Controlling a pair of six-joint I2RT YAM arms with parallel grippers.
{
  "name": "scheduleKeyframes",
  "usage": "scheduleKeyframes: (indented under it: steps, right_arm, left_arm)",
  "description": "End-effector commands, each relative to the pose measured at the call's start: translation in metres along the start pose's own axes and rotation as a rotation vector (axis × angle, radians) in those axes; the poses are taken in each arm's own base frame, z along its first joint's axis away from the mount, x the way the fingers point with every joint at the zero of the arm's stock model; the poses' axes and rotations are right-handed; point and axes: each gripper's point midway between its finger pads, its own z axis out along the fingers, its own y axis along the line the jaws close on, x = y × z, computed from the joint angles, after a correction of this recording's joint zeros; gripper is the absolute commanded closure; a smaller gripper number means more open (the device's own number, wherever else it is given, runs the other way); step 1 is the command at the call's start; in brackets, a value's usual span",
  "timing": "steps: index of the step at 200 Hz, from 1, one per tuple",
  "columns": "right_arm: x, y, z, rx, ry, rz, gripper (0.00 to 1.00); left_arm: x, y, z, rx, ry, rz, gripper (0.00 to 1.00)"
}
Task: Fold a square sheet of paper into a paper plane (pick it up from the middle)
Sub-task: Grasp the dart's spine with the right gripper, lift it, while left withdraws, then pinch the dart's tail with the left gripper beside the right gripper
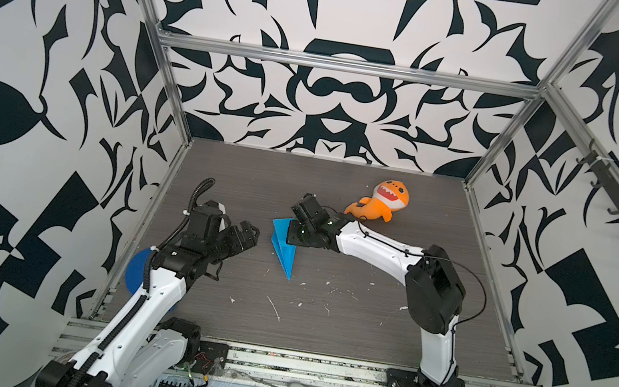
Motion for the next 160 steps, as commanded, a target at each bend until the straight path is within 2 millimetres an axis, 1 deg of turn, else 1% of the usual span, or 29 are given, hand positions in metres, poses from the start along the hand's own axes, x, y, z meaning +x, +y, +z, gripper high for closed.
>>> scheduleKeyframes:
  steps: [1, 22, 38, 52, 83, 108, 131, 133, 136, 160]
  right_arm:
    - [-0.011, 0.025, -0.008, -0.210, -0.027, -0.008, 1.00]
    - [-0.004, 0.011, 0.000, -0.262, -0.020, 0.026, 1.00]
    - [0.000, 0.000, 0.004, -0.280, -0.012, 0.050, 1.00]
    - [0.003, -0.008, 0.006, -0.289, -0.006, 0.063, 1.00]
    - [0.004, -0.022, 0.002, -0.295, -0.011, 0.085, 1.00]
    - [0.002, -0.026, -0.002, -0.306, -0.015, 0.088, 1.00]
    - [0.004, -0.023, -0.004, -0.327, -0.008, 0.078, 1.00]
    - [0.004, -0.023, -0.005, -0.327, -0.006, 0.077, 1.00]
    - [0.004, -0.022, -0.005, -0.329, -0.006, 0.076, 0.99]
    - [0.007, -0.025, -0.005, -0.321, 0.003, 0.071, 0.98]
  left_arm:
    - [0.010, -0.007, 0.000, 0.057, 0.046, -0.053, 0.00]
    - [0.014, -0.016, 0.005, 0.122, 0.075, -0.086, 0.00]
    - [0.016, -0.022, 0.010, 0.160, 0.096, -0.097, 0.03]
    - [0.017, -0.026, 0.015, 0.183, 0.118, -0.108, 0.05]
    - [0.022, -0.035, 0.025, 0.212, 0.162, -0.136, 0.12]
    - [0.028, -0.044, 0.032, 0.211, 0.174, -0.125, 0.14]
    - [0.039, -0.057, 0.038, 0.196, 0.188, -0.083, 0.14]
    - [0.039, -0.058, 0.038, 0.193, 0.188, -0.083, 0.17]
    - [0.041, -0.059, 0.039, 0.189, 0.191, -0.078, 0.19]
    - [0.052, -0.066, 0.051, 0.153, 0.208, -0.062, 0.21]
